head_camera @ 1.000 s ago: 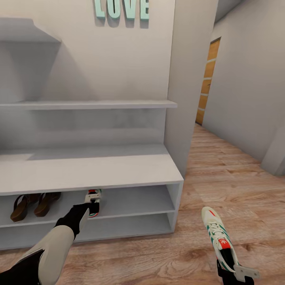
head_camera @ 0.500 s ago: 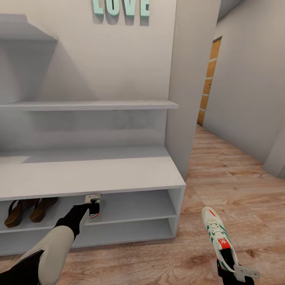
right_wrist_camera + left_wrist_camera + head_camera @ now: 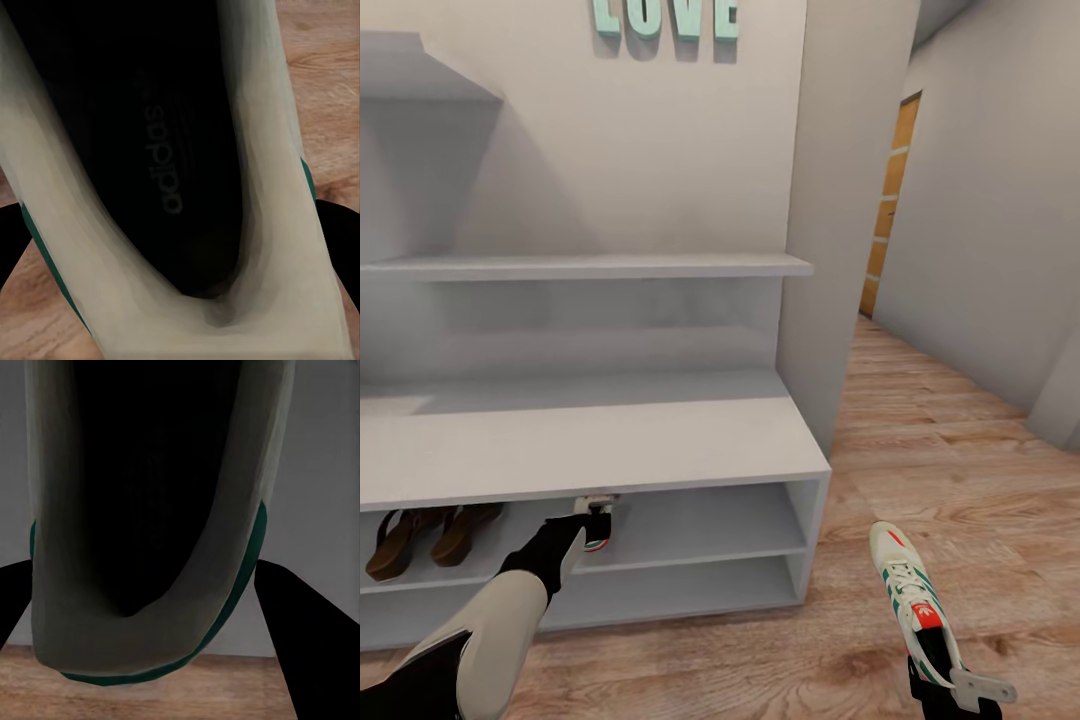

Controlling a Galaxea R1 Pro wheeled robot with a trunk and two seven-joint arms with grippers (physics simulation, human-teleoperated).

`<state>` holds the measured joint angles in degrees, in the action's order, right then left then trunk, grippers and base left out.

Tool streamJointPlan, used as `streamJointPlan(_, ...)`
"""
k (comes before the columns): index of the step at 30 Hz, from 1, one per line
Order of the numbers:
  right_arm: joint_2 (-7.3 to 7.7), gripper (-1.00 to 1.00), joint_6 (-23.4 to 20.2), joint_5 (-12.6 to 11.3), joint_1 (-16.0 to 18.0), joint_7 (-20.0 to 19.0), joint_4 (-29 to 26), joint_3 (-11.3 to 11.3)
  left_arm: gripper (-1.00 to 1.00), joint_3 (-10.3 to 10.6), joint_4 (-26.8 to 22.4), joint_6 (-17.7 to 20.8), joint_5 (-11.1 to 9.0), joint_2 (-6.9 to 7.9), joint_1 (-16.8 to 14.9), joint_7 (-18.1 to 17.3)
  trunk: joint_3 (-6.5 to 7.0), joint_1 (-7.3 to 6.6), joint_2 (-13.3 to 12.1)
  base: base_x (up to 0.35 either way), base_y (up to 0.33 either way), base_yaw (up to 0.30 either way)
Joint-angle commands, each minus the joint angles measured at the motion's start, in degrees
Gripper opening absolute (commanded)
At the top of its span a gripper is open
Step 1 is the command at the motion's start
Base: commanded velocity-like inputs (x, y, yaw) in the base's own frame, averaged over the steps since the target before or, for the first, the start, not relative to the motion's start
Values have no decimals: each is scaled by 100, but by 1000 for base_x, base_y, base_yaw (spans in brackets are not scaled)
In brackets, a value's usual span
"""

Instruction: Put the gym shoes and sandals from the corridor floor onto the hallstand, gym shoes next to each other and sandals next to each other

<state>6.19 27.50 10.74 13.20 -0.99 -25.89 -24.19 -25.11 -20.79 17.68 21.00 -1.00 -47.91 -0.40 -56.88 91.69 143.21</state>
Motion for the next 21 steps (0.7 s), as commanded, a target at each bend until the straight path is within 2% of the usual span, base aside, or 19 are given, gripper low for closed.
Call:
streamJointPlan(1, -4, -100, 22, 60, 5, -9, 5, -42, -100, -20, -22, 8, 18, -6, -8, -3, -4, -1, 3, 44, 0, 0)
streamJointPlan(18, -4, -100, 20, 60, 5, -10, 5, -42, -100, -20, -24, 8, 18, -6, -8, -3, -4, -1, 3, 8, 0, 0)
streamJointPlan(21, -4, -100, 22, 60, 5, -7, 5, -42, -100, -20, -23, 8, 18, -6, -8, -3, -4, -1, 3, 131, 0, 0)
